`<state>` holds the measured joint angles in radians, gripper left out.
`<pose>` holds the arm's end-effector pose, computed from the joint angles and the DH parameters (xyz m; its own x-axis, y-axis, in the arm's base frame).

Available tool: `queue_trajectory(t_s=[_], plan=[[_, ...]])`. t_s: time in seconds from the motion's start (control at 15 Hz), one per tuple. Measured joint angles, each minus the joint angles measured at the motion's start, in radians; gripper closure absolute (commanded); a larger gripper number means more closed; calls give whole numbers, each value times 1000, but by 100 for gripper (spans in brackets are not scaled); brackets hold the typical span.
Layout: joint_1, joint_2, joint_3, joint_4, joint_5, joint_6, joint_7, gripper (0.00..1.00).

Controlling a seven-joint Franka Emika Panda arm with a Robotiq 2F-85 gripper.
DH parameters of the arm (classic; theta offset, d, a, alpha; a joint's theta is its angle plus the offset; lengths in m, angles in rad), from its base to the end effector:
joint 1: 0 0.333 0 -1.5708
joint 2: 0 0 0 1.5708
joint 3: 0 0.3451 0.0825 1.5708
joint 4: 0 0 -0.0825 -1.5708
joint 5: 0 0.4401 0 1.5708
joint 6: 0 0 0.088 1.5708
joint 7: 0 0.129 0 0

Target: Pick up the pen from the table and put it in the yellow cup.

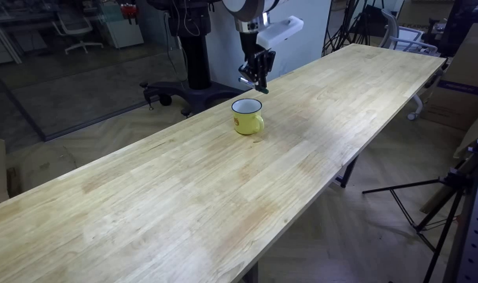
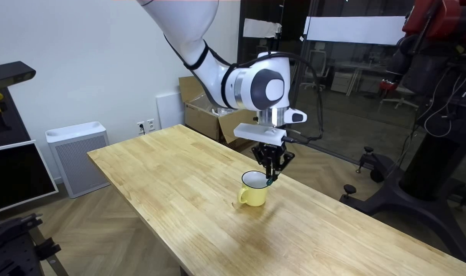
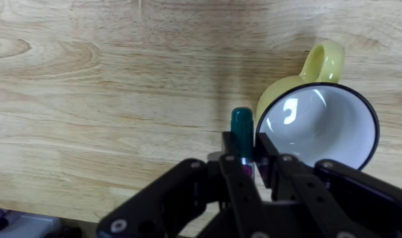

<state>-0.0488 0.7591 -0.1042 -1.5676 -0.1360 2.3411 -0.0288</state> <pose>0.7567 -0.1115 0.1600 1.0000 -0.0009 0.0007 -0.0011 -0.9855 0.1697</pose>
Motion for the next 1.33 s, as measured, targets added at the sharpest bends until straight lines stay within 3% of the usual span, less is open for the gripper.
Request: queue_trajectory(t_s=[0.4, 0.93, 1.33], plan=[[69, 72, -13, 66, -44, 47, 44, 95], [143, 96, -39, 53, -78, 132, 117, 95], [237, 94, -135, -29, -135, 285, 254, 95]])
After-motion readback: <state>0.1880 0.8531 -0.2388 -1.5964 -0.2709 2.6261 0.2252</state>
